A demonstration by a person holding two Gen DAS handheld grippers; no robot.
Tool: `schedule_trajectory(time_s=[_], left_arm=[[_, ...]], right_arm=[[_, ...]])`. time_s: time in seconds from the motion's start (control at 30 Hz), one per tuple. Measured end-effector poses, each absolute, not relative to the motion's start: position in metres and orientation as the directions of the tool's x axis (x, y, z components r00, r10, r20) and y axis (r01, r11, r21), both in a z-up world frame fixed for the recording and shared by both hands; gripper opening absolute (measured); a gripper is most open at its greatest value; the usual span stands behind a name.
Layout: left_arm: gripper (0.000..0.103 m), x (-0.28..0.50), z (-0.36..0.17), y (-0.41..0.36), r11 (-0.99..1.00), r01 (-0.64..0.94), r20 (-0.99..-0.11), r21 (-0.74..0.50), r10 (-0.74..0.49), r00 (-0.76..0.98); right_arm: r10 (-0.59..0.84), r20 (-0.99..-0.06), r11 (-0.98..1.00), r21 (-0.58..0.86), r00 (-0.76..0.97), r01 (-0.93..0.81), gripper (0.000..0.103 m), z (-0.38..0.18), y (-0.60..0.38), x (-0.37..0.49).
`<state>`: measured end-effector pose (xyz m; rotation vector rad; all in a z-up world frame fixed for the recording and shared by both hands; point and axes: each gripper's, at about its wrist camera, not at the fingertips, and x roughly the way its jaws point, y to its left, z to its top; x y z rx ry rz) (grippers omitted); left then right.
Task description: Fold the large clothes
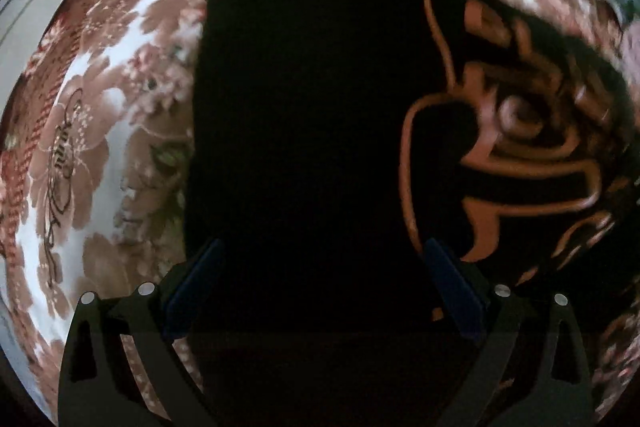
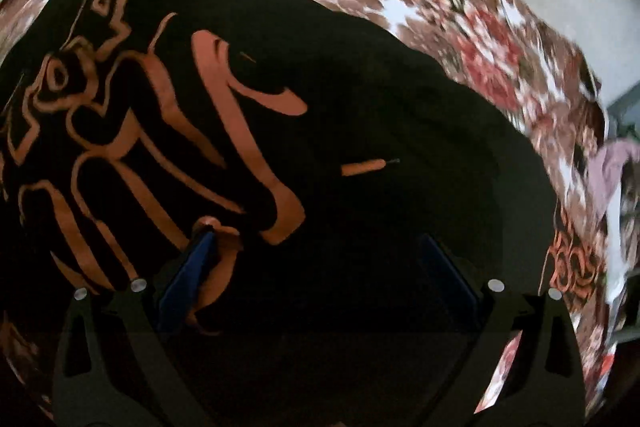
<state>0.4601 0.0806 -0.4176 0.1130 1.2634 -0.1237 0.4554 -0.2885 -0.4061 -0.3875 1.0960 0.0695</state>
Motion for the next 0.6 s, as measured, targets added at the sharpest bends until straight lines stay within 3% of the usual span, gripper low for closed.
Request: schedule_trajectory(time_s=[0.1,0.23,0.37,0.6], left_arm=[[0.097,0.455,-0.412,0.072,0.981,0.181,-0.947,0.074,0.013,0.322],[0.097,0.446,-0.353,0.038,0.983,0.166,-0.904,-0.073,-0.136,0.405],[0.097,0.436,-0.321,-0.045,0.963,0.251,-0.87,-0.096,-0.204,0.448],[0.097,0.416,-0.318,-0.165,0.94,0.318,-0.864,-0.124,-0.26,0.431]], right_arm=[[-0.086,-0.888,0.961,-0.194,0.451,-0.199,0.098,-0.401,-0.301,0.454],[0.004,-0.885,0.986,-0.073,0.465,-0.148,0.098,-0.389,-0.321,0.439],[0.024,-0.889,0.986,-0.054,0.458,-0.155,0.098,-0.382,-0.345,0.418],[-0.012,-0.888,0.996,-0.052,0.459,-0.074,0.098,-0.36,-0.446,0.398]])
